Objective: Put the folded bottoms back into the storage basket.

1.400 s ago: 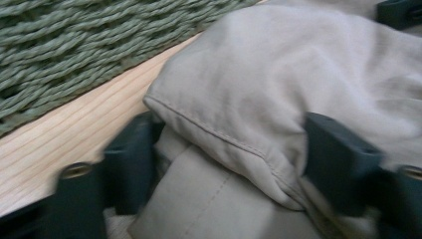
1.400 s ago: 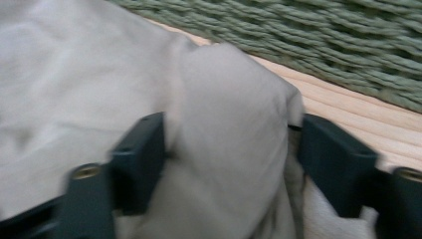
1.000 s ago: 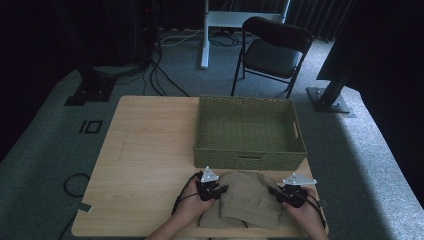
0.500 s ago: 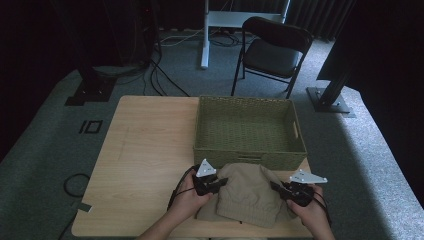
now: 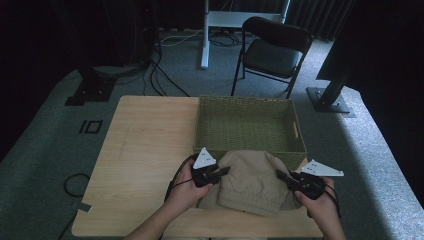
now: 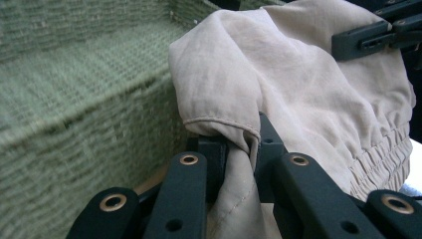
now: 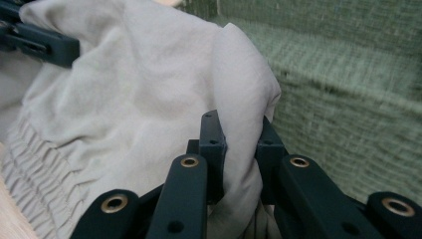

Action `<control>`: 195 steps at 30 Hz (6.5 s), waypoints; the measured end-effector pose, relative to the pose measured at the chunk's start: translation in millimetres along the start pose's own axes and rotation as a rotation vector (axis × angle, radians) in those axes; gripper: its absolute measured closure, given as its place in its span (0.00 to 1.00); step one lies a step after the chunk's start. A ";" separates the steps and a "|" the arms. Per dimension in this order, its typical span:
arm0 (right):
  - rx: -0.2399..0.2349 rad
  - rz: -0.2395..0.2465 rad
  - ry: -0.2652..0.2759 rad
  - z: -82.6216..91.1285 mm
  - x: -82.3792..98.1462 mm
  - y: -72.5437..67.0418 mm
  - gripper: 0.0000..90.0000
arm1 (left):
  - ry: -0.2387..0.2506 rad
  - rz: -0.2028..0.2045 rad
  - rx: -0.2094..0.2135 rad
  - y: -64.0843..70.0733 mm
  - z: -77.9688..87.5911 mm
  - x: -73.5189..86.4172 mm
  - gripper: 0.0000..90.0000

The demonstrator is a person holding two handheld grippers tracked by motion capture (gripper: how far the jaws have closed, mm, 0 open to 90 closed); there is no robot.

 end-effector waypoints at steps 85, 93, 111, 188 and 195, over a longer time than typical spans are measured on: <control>0.167 -0.153 -0.029 -175.4 -46.0 146.2 0.88 | 0.001 0.053 -0.211 -163.1 -136.3 -34.4 0.87; 0.222 -0.213 -0.136 -187.7 -33.4 154.2 0.87 | -0.040 0.079 -0.255 -169.0 -143.9 -25.0 0.85; 0.325 -0.118 -0.204 -200.5 -26.4 161.9 0.32 | -0.054 0.042 -0.373 -183.4 -144.6 -22.4 0.31; 0.144 -0.003 0.045 -49.9 -41.0 41.4 0.16 | 0.068 -0.040 -0.103 -51.1 5.0 -55.3 0.21; 0.098 -0.025 0.060 -41.3 -22.8 23.2 0.16 | 0.047 -0.074 -0.106 -43.4 16.6 -34.2 0.21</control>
Point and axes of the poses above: each handheld gripper's, and its own axes: z roughly backward along the jaws, x roughly out of its underside, y roughly to its right, the point moved 9 cm from there along -z, roughly forward along the jaws, and after that the axes turned 11 degrees about y, right-handed, at the moved point
